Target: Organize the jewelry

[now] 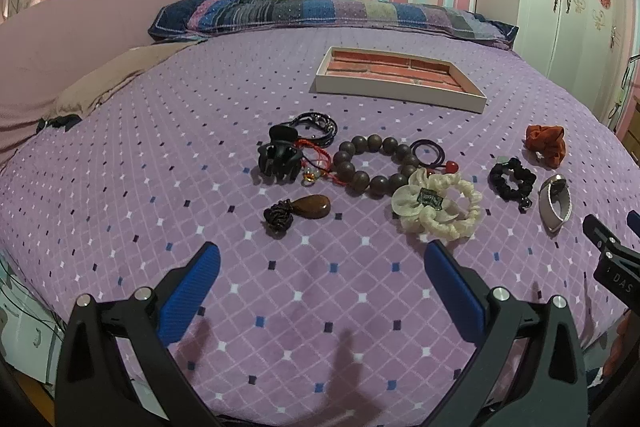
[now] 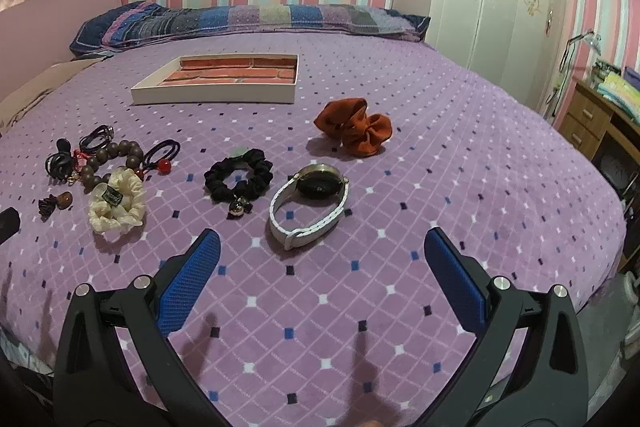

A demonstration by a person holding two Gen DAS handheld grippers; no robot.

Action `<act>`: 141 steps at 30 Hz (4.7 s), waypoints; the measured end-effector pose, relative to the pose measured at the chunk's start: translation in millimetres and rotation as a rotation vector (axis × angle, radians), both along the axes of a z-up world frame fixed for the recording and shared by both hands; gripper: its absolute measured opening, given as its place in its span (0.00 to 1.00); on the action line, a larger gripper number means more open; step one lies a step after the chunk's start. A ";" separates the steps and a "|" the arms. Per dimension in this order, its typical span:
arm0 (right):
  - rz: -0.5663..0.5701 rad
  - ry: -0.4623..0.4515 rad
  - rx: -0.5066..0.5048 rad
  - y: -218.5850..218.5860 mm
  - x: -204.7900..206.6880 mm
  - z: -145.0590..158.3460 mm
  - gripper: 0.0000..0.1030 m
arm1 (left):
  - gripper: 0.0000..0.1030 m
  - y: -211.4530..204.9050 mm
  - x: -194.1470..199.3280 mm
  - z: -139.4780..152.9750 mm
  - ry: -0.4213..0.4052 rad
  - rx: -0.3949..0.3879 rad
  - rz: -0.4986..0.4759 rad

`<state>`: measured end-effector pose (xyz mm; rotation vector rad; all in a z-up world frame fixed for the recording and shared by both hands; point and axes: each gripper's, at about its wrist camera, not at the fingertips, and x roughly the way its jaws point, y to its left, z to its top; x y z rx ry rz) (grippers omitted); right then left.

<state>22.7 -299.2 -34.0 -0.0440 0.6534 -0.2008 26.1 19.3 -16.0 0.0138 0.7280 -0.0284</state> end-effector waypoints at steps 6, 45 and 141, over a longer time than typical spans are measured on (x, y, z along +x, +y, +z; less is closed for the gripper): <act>-0.028 -0.034 0.013 -2.3 -0.7 1.9 0.96 | 0.97 6.4 0.4 0.3 -0.007 -0.021 0.001; -0.051 0.035 0.063 -38.0 60.5 -27.6 0.96 | 0.96 -59.3 70.1 -26.3 0.122 -0.080 -0.091; 0.120 -0.085 0.181 -5.7 286.8 51.2 0.08 | 0.17 -76.7 283.6 58.6 -0.110 -0.112 -0.181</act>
